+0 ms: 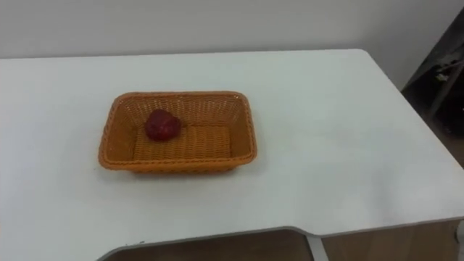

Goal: Pick and place apple

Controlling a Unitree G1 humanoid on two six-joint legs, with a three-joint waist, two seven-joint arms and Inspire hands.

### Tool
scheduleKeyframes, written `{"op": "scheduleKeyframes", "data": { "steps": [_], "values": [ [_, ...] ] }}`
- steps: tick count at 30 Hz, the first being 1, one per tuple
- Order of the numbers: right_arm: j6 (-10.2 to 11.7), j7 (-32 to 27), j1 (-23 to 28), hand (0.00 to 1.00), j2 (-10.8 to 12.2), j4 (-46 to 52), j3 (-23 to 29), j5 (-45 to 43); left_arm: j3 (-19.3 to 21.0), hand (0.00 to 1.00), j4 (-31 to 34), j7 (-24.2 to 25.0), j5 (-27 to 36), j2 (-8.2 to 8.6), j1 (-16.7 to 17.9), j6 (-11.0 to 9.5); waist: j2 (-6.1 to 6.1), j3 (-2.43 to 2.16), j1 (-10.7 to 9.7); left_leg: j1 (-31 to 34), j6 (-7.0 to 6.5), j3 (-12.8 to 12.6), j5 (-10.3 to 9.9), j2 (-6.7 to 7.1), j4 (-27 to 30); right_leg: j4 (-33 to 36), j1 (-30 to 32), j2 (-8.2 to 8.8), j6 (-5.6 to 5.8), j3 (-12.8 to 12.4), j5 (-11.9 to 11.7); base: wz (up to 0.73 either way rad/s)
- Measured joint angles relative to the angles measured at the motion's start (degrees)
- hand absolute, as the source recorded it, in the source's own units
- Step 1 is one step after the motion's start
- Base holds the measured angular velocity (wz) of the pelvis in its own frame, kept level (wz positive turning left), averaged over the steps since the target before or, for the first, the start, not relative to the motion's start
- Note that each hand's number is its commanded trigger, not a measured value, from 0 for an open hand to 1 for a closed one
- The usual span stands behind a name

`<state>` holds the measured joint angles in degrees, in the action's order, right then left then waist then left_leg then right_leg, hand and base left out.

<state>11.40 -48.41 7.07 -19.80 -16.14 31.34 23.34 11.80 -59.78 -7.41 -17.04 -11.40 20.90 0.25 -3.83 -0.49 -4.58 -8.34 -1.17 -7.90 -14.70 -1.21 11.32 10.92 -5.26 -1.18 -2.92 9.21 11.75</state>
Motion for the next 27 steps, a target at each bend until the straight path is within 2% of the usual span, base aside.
{"op": "scheduleKeyframes", "data": {
  "steps": [1, 2, 4, 7, 9, 11, 12, 14, 16, 21, 26, 27],
  "values": [
    [-0.4, -0.3, 0.3, 0.00, 0.0, -1.6, 0.0, 1.6, 0.3, 0.00, 0.4, 0.0, 0.0, 0.00, 0.0, 0.2, 0.16, -0.10, -0.1, 0.0, 0.00, 0.0, 0.0, 0.00, 0.0, 0.0, 0.0, 0.00, 0.00, 0.0, 0.0, 0.00],
    [-1.3, -0.9, 1.0, 0.00, 0.0, -4.7, 0.1, 4.5, 0.5, 0.00, 1.0, 0.0, 0.0, 0.00, 0.0, 0.5, 0.05, 0.01, -0.1, -0.3, 0.00, 0.0, 0.0, -0.02, -0.2, 0.0, -0.4, -0.06, -0.01, 0.0, 0.0, 0.00],
    [-1.6, -1.0, 1.0, 0.00, 0.0, -11.6, 0.8, 8.4, 0.5, 0.00, 1.3, -0.5, 0.1, 0.03, 0.0, 1.1, 0.30, -0.07, -0.2, -0.5, 0.00, 0.1, 0.0, 0.03, -0.2, 0.0, -0.8, -0.05, -0.01, -0.2, 0.0, 0.00],
    [-3.4, 0.3, 1.5, 0.00, 0.4, -25.0, 0.8, 14.5, 0.8, 0.00, 2.6, -0.9, 0.6, 0.08, -0.1, 1.9, 0.24, -0.12, -0.2, -0.3, 0.00, -0.1, 0.0, 0.04, -0.2, -0.2, -0.7, -0.01, 0.00, 0.1, 0.0, 0.03],
    [-5.2, 2.8, 1.5, 0.00, 1.8, -35.8, 0.7, 15.4, 1.7, 0.00, 2.4, -0.8, 0.3, 0.51, 0.0, 2.6, 0.38, -0.10, -0.2, -0.4, 0.00, -0.1, 0.0, 0.00, -0.5, -0.3, -0.8, -0.07, -0.01, 0.0, 0.0, 0.00],
    [-6.7, 5.3, 2.5, 0.00, 3.1, -42.3, 0.6, 15.9, 1.7, 0.00, 2.6, -0.4, -0.1, 1.02, -0.1, 3.1, 0.44, -0.06, 0.1, -0.5, 0.00, -0.1, 0.0, 0.04, -0.5, -0.3, -0.8, -0.16, 0.03, -0.6, 0.1, -0.05],
    [-8.0, 7.0, 3.2, 0.00, 3.9, -44.9, 0.1, 16.5, 1.7, 0.00, 2.6, 0.0, -0.1, 1.35, 0.0, 3.7, 0.55, 0.01, 0.3, -0.5, 0.00, 0.0, 0.0, 0.06, -0.5, -0.2, -0.7, -0.20, 0.05, -0.9, 0.1, -0.10],
    [-9.4, 9.9, 3.7, 0.00, 5.0, -48.6, -1.1, 16.8, 1.8, 0.00, 2.5, 0.7, -0.4, 1.69, 0.0, 4.5, 0.85, 0.21, 0.2, -0.5, 0.00, 0.0, 0.0, 0.07, -0.5, -0.3, -0.5, -0.20, 0.06, -1.2, 0.1, -0.11],
    [-10.5, 13.9, 4.7, 0.00, 5.9, -51.9, -2.1, 16.3, 1.8, 0.00, 2.6, 1.5, -1.2, 1.80, -0.2, 4.7, 0.83, 0.22, 0.2, -0.6, 0.00, 0.0, 0.0, 0.12, -0.5, -0.3, -0.5, -0.12, 0.13, -1.1, 0.2, -0.04],
    [-14.8, 25.9, 4.9, 0.00, 7.1, -58.2, -12.3, 10.0, 1.8, 0.00, 2.4, 2.1, -1.2, 1.87, -0.3, 5.9, 0.98, 0.33, 1.0, -0.9, -0.01, -0.2, 0.0, 0.17, -0.6, -0.1, -0.5, -0.02, 0.17, -1.3, 0.2, -0.03],
    [-15.3, 34.9, 4.4, 0.00, 8.3, -60.5, -20.1, 1.2, 1.3, 0.00, 1.7, 2.2, -1.3, 2.04, -1.0, 6.0, 1.20, 0.33, 3.3, -1.3, 0.00, -0.1, 0.0, 0.15, -0.4, -0.1, -0.7, -0.01, 0.15, -1.0, 0.2, 0.01],
    [-15.7, 36.6, 4.3, 0.00, 8.5, -60.5, -21.8, -1.5, 1.3, 0.00, 1.2, 2.2, -1.3, 2.24, -1.1, 6.0, 1.72, 0.13, 3.6, -1.2, -0.01, 0.0, 0.0, 0.17, -0.4, -0.1, -0.8, 0.01, 0.15, -1.0, 0.2, 0.03]
  ]
}}
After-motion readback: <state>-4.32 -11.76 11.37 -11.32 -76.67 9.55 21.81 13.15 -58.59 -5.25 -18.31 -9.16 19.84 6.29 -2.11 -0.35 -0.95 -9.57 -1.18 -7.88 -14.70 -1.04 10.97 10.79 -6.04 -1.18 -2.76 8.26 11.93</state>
